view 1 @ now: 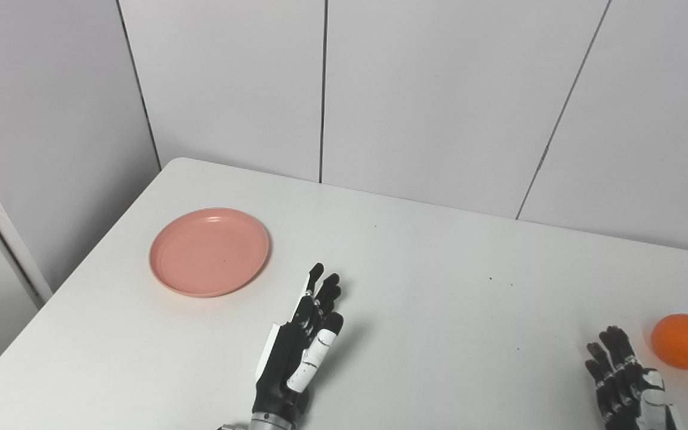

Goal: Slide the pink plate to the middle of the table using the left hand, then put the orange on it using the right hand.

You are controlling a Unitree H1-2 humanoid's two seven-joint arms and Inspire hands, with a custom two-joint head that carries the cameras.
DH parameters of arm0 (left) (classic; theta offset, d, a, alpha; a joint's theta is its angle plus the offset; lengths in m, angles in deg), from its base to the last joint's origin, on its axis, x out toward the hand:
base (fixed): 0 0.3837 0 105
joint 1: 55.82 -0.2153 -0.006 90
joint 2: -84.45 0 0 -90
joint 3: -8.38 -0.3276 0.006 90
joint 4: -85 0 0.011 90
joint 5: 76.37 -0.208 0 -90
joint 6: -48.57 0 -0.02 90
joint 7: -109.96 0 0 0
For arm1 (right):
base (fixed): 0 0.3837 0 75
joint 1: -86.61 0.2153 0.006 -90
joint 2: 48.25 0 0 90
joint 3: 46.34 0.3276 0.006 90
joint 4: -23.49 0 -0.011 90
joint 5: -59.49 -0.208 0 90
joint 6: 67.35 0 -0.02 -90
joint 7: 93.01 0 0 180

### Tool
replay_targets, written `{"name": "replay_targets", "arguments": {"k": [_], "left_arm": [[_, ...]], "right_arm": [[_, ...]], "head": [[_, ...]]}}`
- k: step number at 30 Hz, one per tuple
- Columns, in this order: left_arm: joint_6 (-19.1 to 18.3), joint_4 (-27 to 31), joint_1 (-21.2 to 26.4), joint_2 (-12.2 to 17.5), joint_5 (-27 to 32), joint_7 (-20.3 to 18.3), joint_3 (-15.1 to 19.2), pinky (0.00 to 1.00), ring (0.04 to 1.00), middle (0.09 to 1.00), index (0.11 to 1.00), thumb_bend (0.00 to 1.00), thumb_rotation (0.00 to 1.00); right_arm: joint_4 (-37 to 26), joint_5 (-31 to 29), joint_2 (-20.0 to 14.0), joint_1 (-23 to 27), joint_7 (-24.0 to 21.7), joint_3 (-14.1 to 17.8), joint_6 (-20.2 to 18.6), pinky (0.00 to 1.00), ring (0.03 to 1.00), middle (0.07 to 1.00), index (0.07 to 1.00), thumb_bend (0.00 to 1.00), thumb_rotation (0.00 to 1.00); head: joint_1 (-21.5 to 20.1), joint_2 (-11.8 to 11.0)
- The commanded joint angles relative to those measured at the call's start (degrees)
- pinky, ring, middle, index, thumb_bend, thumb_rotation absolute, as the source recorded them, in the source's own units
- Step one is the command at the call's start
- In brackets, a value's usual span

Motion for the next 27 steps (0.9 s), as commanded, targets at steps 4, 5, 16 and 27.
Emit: {"name": "replay_targets", "arguments": {"k": [4, 5, 16, 27], "left_arm": [[0.24, -1.42, -6.58, 0.17, 2.97, -0.34, 1.8, 0.95, 0.916, 0.921, 0.913, 0.75, 0.71], [-0.59, -0.72, -6.23, -0.18, 3.88, 0.04, 2.25, 0.95, 0.911, 0.916, 0.906, 0.76, 0.71], [-8.01, 6.58, 0.34, 0.84, 8.56, -0.49, 5.28, 0.92, 0.892, 0.884, 0.817, 0.85, 0.76], [-23.54, 17.97, 10.31, 3.23, 16.09, 0.63, 10.22, 0.88, 0.887, 0.886, 0.801, 0.95, 0.79]], "right_arm": [[5.25, -0.24, 1.04, -4.07, -1.43, -0.79, 1.99, 1.0, 0.959, 0.965, 0.944, 0.82, 0.97], [5.15, -0.12, 1.11, -4.13, -1.33, -0.86, 2.03, 1.0, 0.96, 0.965, 0.945, 0.82, 0.97], [3.92, 0.57, 1.67, -4.35, -0.68, -1.42, 1.6, 1.0, 0.952, 0.963, 0.935, 0.83, 0.97], [4.01, 0.85, 2.21, -4.32, -0.6, -1.59, 1.96, 0.98, 0.937, 0.951, 0.919, 0.83, 0.95]], "head": [[-0.26, 0.11], [-0.33, 0.13], [-1.22, 0.83], [-1.57, 0.6]]}}
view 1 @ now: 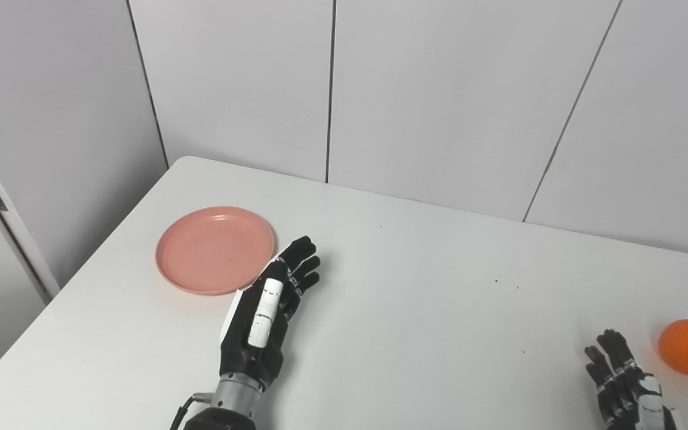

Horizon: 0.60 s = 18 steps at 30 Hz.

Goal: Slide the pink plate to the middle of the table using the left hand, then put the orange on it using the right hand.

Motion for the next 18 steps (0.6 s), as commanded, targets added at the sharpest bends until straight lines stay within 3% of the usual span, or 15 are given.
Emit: {"name": "replay_targets", "arguments": {"k": [1, 8, 13, 18], "left_arm": [[-3.03, 3.18, 3.86, 1.32, 2.36, 0.29, 1.42, 0.88, 0.889, 0.887, 0.812, 0.95, 0.8], [-10.07, 2.73, 10.14, 5.37, 11.94, 0.92, 8.8, 0.84, 0.847, 0.855, 0.817, 0.96, 0.8], [-10.68, -0.06, 13.58, 10.29, 15.59, -1.19, 11.78, 0.81, 0.843, 0.856, 0.836, 0.95, 0.83], [-13.44, -1.49, 18.28, 13.57, 19.16, 0.43, 14.82, 0.82, 0.86, 0.878, 0.829, 0.96, 0.82]], "right_arm": [[5.14, 0.14, 2.22, -3.26, -0.67, -1.34, 1.94, 0.98, 0.937, 0.951, 0.92, 0.83, 0.95], [5.3, 0.83, 2.55, -3.16, -0.81, -1.47, 2.39, 0.98, 0.94, 0.951, 0.923, 0.82, 0.96], [5.38, 0.94, 2.72, -3.08, -0.95, -1.57, 2.47, 0.98, 0.94, 0.949, 0.923, 0.81, 0.96], [5.62, 0.68, 2.82, -2.99, -1.13, -1.56, 2.36, 0.97, 0.938, 0.948, 0.92, 0.81, 0.96]], "head": [[-0.1, 0.06], [-0.59, -0.12], [-0.62, -0.29], [-0.26, -0.4]]}}
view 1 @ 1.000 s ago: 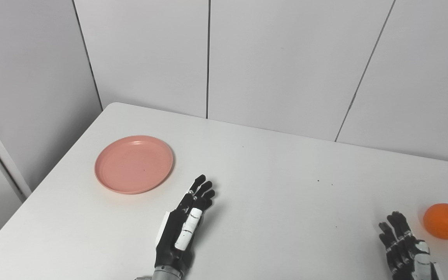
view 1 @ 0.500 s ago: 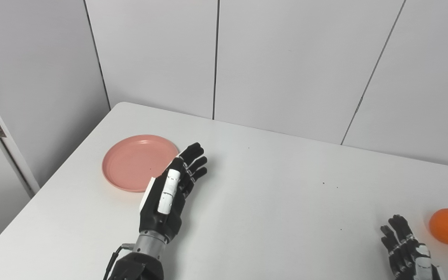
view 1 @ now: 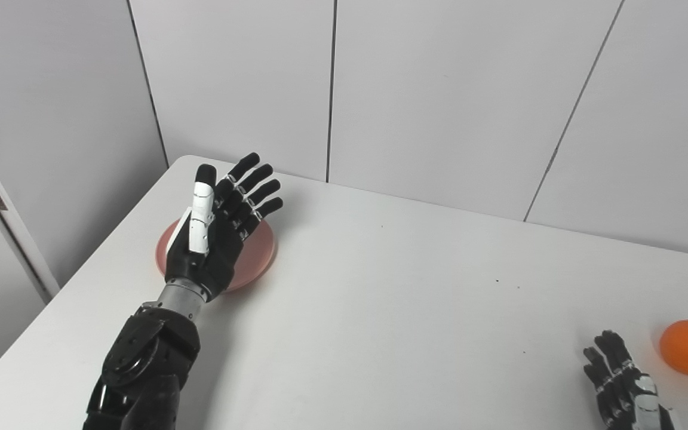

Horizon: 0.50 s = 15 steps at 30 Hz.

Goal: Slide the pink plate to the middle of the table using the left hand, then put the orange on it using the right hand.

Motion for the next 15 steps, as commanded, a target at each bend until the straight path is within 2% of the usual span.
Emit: {"name": "replay_targets", "arguments": {"k": [1, 4, 9, 13, 15], "left_arm": [[-1.49, 0.58, 4.55, 2.08, 2.6, 0.54, 1.21, 0.83, 0.868, 0.886, 0.837, 0.96, 0.82], [-2.31, -1.5, 6.9, 4.7, 4.77, 1.5, 2.59, 0.87, 0.903, 0.905, 0.846, 0.96, 0.81], [-2.37, -4.83, 9.02, 8.34, 5.8, 3.04, 3.02, 0.89, 0.907, 0.873, 0.842, 0.97, 0.77], [-2.13, -8.88, 10.52, 11.35, 4.94, 1.03, 3.66, 0.92, 0.909, 0.901, 0.881, 0.97, 0.77], [-1.82, -10.84, 11.18, 12.57, 4.97, -0.12, 3.95, 0.93, 0.922, 0.918, 0.872, 0.96, 0.77]], "right_arm": [[5.66, -0.9, 2.7, -2.88, -1.12, -1.53, 2.33, 0.97, 0.937, 0.948, 0.921, 0.81, 0.96], [5.85, -0.85, 2.6, -2.89, -1.39, -1.63, 2.75, 0.97, 0.938, 0.95, 0.923, 0.81, 0.96], [5.84, -0.71, 2.58, -3.03, -1.42, -1.63, 2.75, 0.98, 0.946, 0.956, 0.931, 0.8, 0.97], [5.81, -0.55, 2.62, -3.0, -1.42, -1.48, 2.53, 0.97, 0.939, 0.951, 0.926, 0.81, 0.96], [5.96, -0.41, 2.58, -2.94, -1.48, -1.49, 2.65, 0.96, 0.937, 0.952, 0.926, 0.81, 0.97]], "head": [[-0.08, 0.04], [-0.12, -0.06], [-0.13, 0.02], [0.02, 0.05], [0.12, -0.15]]}}
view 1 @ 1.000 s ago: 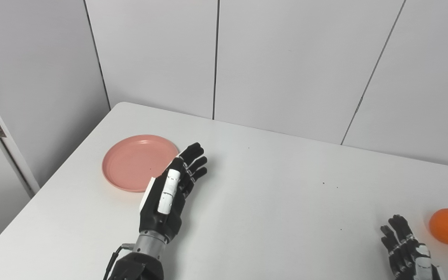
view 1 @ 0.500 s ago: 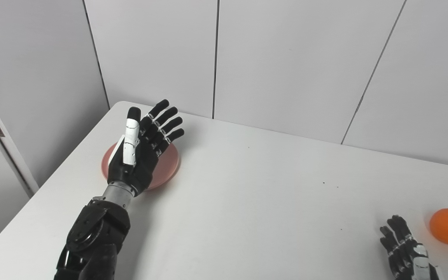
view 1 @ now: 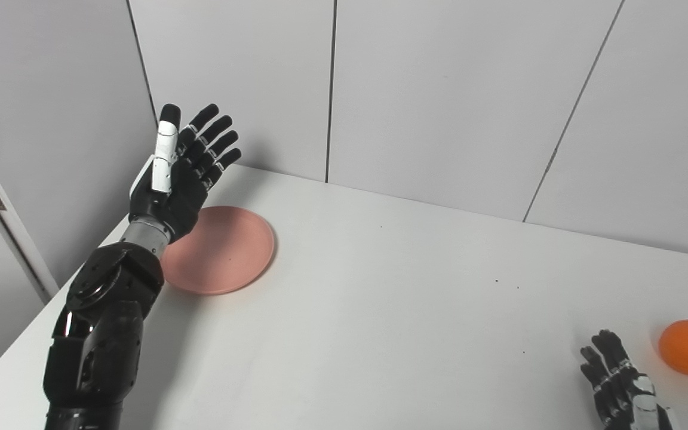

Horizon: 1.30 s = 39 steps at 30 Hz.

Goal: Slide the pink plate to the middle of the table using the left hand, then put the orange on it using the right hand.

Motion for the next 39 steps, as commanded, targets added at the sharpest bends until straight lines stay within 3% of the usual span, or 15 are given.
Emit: {"name": "replay_targets", "arguments": {"k": [1, 9, 18, 27, 39], "left_arm": [[0.89, -0.6, 3.8, 2.67, -0.12, -2.51, 0.71, 0.93, 0.925, 0.919, 0.861, 0.96, 0.78], [4.81, -10.76, 6.64, 4.79, -2.47, -6.88, 2.91, 1.0, 0.934, 0.949, 0.928, 0.94, 0.77], [11.02, -24.61, 8.72, 5.92, -4.02, -13.44, 5.61, 0.99, 0.944, 0.95, 0.92, 0.94, 0.76], [13.72, -35.94, 10.76, 5.72, -0.15, -20.68, 10.28, 1.0, 0.971, 0.967, 0.919, 0.91, 0.71], [16.63, -44.65, 11.47, 8.55, -0.27, -26.62, 12.51, 0.98, 0.96, 0.98, 0.929, 0.9, 0.77]], "right_arm": [[5.91, -0.47, 2.54, -2.93, -0.7, -1.43, 2.36, 0.97, 0.937, 0.952, 0.926, 0.81, 0.97], [6.75, -0.28, 2.61, -2.6, -0.83, -1.38, 2.84, 0.98, 0.944, 0.961, 0.938, 0.8, 0.97], [7.3, -0.47, 2.45, -2.48, -1.36, -1.49, 3.56, 0.99, 0.95, 0.967, 0.942, 0.79, 0.97], [7.44, -0.65, 2.5, -2.55, -1.85, -1.41, 3.8, 0.98, 0.952, 0.971, 0.946, 0.78, 0.94], [7.12, -0.52, 2.42, -2.71, -1.79, -1.43, 3.43, 0.97, 0.946, 0.967, 0.942, 0.78, 0.93]], "head": [[-0.06, 0.03], [-0.08, -0.32], [-0.11, -0.43], [-0.26, -0.43], [-0.36, -0.15]]}}
